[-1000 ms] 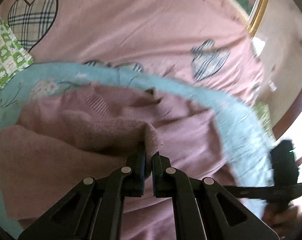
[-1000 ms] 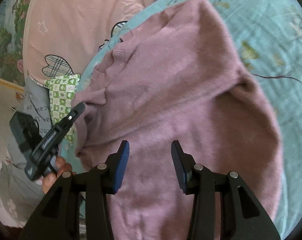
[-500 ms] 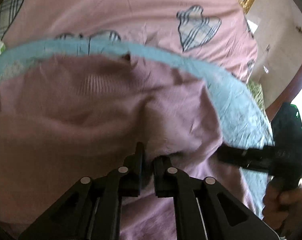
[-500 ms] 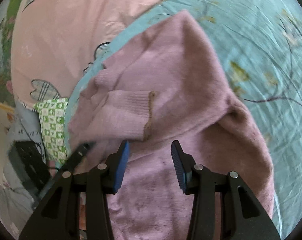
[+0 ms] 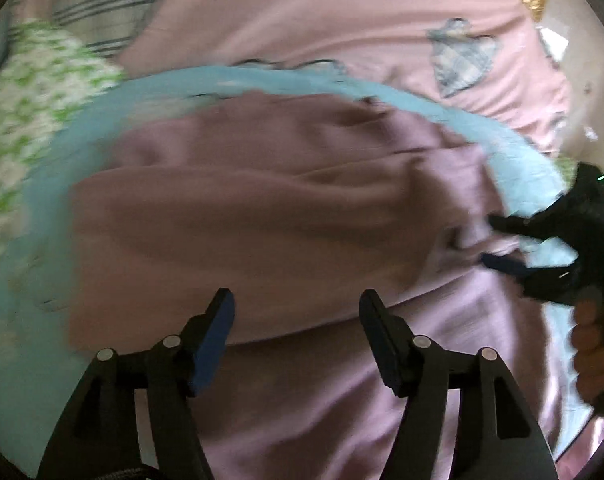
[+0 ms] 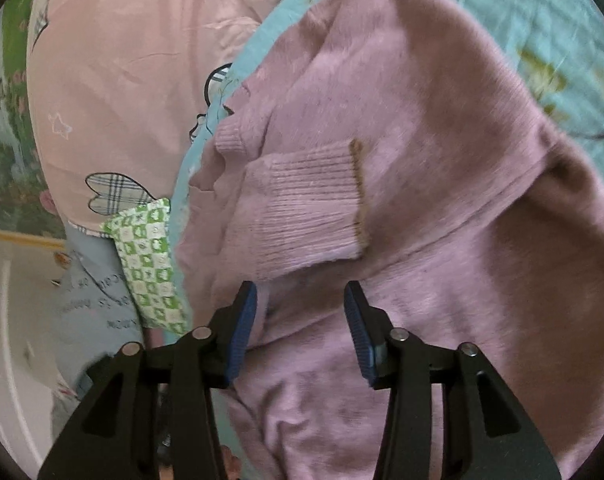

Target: Fold small clothes

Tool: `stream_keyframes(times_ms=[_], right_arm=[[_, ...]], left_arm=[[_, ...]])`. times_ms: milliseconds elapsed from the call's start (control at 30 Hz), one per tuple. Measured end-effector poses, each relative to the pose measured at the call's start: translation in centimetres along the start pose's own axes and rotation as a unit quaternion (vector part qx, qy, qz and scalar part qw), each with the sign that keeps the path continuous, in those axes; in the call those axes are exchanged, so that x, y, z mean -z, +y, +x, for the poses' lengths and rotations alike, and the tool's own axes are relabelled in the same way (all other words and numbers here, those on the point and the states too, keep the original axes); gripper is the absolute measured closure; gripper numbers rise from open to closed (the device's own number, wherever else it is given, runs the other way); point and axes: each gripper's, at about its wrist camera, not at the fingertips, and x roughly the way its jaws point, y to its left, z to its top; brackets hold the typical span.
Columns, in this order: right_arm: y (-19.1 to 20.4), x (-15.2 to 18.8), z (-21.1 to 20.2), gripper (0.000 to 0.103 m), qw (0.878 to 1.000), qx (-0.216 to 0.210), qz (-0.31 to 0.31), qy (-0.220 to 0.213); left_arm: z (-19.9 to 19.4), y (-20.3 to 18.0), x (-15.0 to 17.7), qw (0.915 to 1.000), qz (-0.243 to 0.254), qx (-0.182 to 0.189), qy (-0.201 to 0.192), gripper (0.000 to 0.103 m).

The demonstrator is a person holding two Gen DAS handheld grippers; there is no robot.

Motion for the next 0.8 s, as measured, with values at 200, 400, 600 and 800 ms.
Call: stream_keyframes(times_ms=[200,400,600,800], right_arm=[[1.1,-0.3,1.5,0.039,1.0,-0.008,0.004,-0.003],[1.0,-1.9,2.2,0.039,0.999,-0.004,0.022,-0.027],[1.9,-2.8,1.8,0.083,0.998,0.029,-0.027,-0.039],[3.7,-4.1,0.3,0.093,0.997,0.017,-0.05,-0.055]], left_arm=[[-0.3,6.1,2.0,0.9959,-0.047,-0.076,0.013,0.038],[0.6,8.8,2.9,0.9927,-0.071,-0.093,0.028,0.036],[0.9,9.2,3.4,0.9942,-0.082,-0.06,0.035,0.037],[1.1,8.7,3.8,0.9951,-0.071,-0.045,0.052,0.037]])
